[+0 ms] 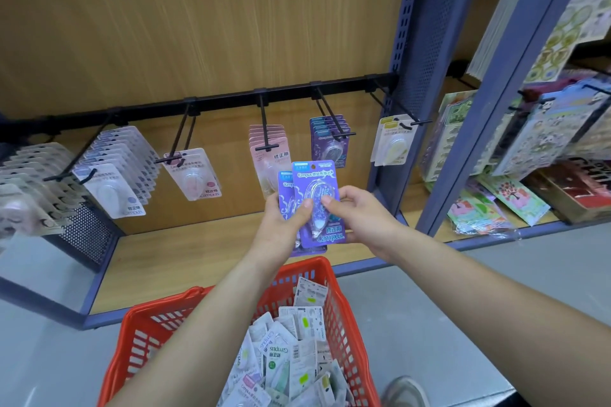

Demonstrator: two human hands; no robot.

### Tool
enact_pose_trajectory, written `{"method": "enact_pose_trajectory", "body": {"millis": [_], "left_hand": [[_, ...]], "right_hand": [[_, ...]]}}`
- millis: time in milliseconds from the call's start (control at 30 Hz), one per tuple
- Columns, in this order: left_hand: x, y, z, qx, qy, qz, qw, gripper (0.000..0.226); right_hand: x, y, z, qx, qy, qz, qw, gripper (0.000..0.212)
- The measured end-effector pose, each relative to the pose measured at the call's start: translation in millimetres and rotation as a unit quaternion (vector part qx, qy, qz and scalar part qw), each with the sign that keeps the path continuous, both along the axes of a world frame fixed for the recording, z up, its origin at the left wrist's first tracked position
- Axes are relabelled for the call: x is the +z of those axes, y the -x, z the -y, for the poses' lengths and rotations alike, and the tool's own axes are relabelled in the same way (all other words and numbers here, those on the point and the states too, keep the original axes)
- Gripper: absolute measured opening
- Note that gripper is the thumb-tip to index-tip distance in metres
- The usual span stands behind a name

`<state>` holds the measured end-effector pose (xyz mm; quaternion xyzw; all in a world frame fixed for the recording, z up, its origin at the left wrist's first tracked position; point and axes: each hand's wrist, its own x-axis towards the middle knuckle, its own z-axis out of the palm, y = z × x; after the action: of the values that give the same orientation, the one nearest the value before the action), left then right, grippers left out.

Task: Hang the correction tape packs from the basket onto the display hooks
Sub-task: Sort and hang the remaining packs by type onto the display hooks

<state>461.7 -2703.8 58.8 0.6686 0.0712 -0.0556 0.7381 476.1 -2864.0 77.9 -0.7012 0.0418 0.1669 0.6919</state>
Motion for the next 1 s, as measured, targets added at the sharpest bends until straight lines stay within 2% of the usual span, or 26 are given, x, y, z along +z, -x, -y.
{"method": "enact_pose_trajectory", "body": {"millis": [67,167,333,467,600,733,867,900,1000], "left_hand": [[-5,-7,0,0.006,0.002,-0.005,1.0,0.026],[-10,-17,-4,0.014,-0.031,0.001,0.999,0.018],[-14,-26,-16,0.041,-0.042,-0.004,0.998,0.032],[-16,-27,-20,0.056,-0.032,-0.014,0.998,0.037],[-16,-29,-21,0.061,-0.033,-0.014,0.998,0.036],[-12,-29,-21,0.053,-0.021,-0.005,0.998,0.036],[-6,-28,-22,0.061,-0.021,0.009,0.998,0.039],[-4,-28,-22,0.063,-0.022,0.011,0.998,0.039],[-1,-30,-19,0.07,-0.019,0.007,0.997,0.044]], "right_hand": [[-5,-6,1,-0.009,-0.008,0.005,1.0,0.019],[-12,-22,8,-0.046,-0.028,0.031,0.998,0.015],[-18,-53,24,-0.119,-0.004,0.06,0.991,0.014],[-22,-65,28,-0.107,0.041,0.037,0.993,0.017],[-23,-72,30,-0.115,0.071,0.054,0.989,0.019],[-26,-82,29,-0.114,0.127,0.055,0.984,0.026],[-21,-87,28,-0.109,0.268,0.069,0.955,0.056],[-17,-83,28,-0.113,0.28,0.077,0.95,0.057],[-3,-62,26,-0.062,0.183,0.075,0.978,0.03]]}}
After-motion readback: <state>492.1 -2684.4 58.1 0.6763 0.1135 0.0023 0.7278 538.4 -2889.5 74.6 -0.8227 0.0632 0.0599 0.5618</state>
